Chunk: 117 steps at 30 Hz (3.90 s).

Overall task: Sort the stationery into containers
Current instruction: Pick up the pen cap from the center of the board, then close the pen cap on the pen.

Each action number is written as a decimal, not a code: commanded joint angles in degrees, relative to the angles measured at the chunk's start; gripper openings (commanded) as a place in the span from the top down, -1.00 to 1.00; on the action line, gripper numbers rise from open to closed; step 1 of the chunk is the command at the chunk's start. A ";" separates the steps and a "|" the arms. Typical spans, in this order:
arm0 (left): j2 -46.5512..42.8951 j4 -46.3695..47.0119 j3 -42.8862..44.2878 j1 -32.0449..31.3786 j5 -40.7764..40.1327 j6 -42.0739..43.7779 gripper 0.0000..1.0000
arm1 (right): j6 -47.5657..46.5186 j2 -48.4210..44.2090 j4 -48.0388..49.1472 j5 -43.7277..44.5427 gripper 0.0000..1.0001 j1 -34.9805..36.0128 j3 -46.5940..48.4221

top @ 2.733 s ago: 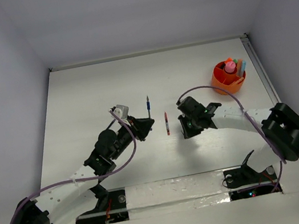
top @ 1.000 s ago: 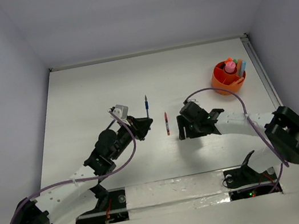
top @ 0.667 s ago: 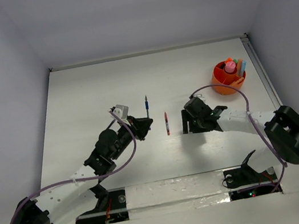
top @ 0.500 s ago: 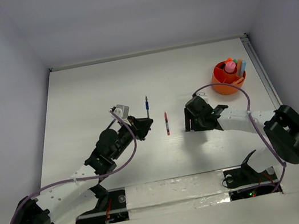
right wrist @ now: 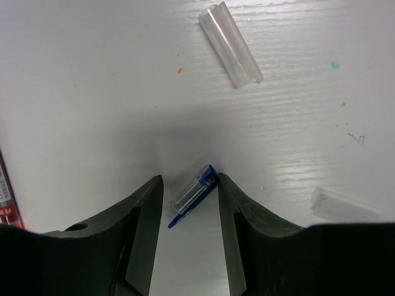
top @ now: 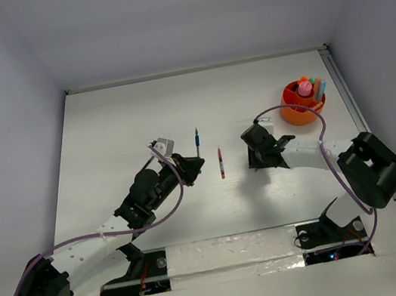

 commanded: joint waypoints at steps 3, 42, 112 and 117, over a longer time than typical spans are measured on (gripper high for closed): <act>-0.33 3.67 0.23 0.01 0.68 0.30 1.00 | -2.93 3.91 3.55 -2.89 0.03 -0.55 1.20; -0.85 3.67 -0.03 0.01 1.12 -0.05 1.00 | -3.02 3.83 -1.11 -4.74 0.52 -0.55 3.49; 3.01 6.57 -0.83 0.01 -0.64 -0.58 1.00 | -9.79 -6.45 61.21 -6.85 1.00 13.17 4.54; 4.42 7.36 -0.48 0.01 0.68 -0.67 1.00 | -10.76 -6.46 61.03 -6.15 1.00 13.17 6.12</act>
